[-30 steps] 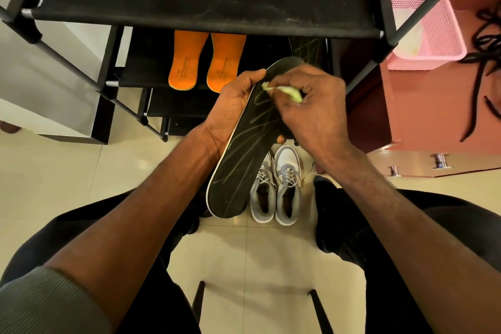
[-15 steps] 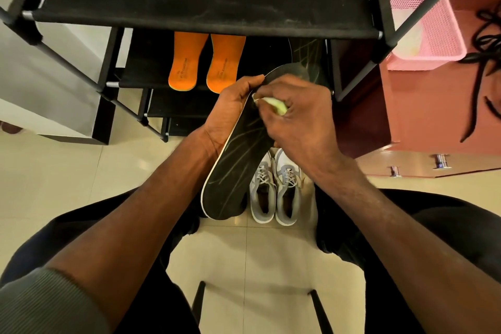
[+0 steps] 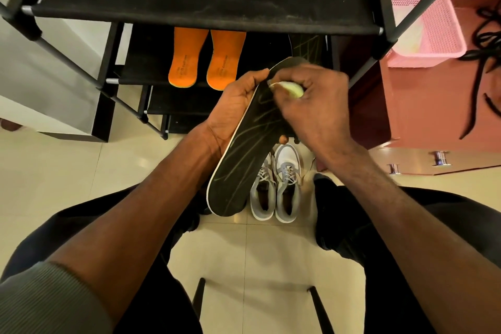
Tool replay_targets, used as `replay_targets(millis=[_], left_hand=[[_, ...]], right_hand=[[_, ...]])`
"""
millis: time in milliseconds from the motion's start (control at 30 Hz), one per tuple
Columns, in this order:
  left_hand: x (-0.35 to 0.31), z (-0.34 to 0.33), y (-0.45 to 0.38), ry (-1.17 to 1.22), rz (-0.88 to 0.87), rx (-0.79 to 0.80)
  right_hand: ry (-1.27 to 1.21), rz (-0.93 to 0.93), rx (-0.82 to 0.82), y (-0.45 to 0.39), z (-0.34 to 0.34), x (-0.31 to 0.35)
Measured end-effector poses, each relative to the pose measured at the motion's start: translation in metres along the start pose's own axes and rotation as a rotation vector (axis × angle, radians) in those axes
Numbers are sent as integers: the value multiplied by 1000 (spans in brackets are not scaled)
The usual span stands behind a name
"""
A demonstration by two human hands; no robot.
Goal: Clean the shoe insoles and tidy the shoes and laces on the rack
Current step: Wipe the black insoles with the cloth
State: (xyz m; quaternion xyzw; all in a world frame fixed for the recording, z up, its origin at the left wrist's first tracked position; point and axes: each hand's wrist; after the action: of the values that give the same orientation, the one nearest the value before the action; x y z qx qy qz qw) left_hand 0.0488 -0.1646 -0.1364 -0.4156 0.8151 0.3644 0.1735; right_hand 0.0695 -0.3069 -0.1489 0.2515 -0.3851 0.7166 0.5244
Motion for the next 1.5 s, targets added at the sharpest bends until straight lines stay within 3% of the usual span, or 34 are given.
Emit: replay_targets(millis=[100,200,333,467,733,900,1067,1233,1500], left_hand=[[-2,-1,2,-3,-52,-47],[-2,1,1,-23,-48,-41],[1,7,-1,-46,38,10],[6,8,-3,-54,56,-4],[4,8,-6,11,15,-77],[-1,3,-2,26,-50,-116],[3,5,-7,-9,53,-23],[6,5,-5,-99,43,-14],[-2,11,-4,55,4,-92]], right_hand=[[-77,80,83,4,-7,5],[20,107,54,-1,-3,1],[196,-92,-68,-15,15,-18],[132,-165,-108,-16,18,-22],[-13,49,-25,-5,-5,2],[16,44,234,8,-6,4],[87,-26,37,-4,5,-6],[118,-79,-119,-19,17,-11],[53,11,198,12,-7,1]])
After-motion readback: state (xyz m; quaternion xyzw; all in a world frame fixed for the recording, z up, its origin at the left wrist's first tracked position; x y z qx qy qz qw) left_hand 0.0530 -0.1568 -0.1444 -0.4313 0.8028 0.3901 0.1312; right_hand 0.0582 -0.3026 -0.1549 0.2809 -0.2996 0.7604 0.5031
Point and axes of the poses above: each hand's wrist, its own y-axis away from the middle knuckle, its own z-axis out of the back of the hand, x = y × z, and after that the axes turned 1 degree about x, right-handed
